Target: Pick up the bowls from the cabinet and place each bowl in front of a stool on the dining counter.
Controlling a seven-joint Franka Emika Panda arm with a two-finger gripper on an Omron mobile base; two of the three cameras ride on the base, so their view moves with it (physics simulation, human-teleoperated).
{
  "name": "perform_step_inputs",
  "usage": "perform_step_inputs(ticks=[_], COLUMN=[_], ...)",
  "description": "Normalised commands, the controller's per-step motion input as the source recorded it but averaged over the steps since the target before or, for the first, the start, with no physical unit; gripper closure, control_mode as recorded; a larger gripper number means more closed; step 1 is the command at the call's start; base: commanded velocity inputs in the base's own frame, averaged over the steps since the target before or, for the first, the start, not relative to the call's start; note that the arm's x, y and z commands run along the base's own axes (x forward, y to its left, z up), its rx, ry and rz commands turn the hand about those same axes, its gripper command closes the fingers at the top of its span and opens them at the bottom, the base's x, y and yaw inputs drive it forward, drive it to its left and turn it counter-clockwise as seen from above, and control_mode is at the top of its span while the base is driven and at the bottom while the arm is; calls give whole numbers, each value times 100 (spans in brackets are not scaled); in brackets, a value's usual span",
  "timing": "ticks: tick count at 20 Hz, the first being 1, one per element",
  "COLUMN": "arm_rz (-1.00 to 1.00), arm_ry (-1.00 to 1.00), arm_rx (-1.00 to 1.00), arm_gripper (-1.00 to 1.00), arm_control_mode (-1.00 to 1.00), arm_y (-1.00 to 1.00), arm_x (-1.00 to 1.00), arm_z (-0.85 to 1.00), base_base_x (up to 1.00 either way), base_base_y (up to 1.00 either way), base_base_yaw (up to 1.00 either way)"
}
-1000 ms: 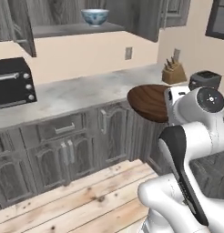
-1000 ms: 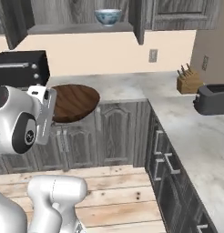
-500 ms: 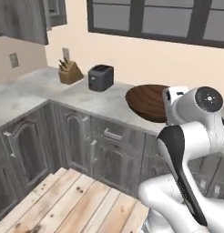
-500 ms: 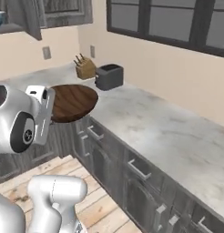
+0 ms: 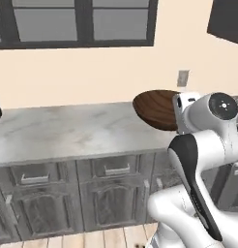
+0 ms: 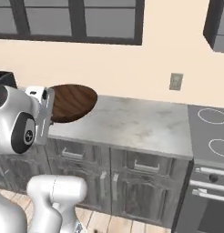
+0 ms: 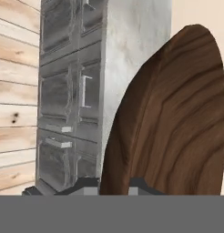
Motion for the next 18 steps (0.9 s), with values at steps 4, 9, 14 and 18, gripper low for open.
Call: perform_step_inputs(ticks=[4, 9, 14, 18], arm_rz=[0, 0, 0, 0], arm_ry=[0, 0, 0, 0], arm_rx=[0, 0, 0, 0], arm_gripper=[100, 100, 100, 100], arm_control_mode=[100, 100, 100, 100], arm_y=[0, 0, 0, 0], arm_x=[0, 0, 0, 0], arm_z=[0, 0, 0, 0], base_base_x=[0, 0, 3, 9], base_base_y=[-6, -1, 0, 0], base_base_yaw=[-100, -100, -100, -100])
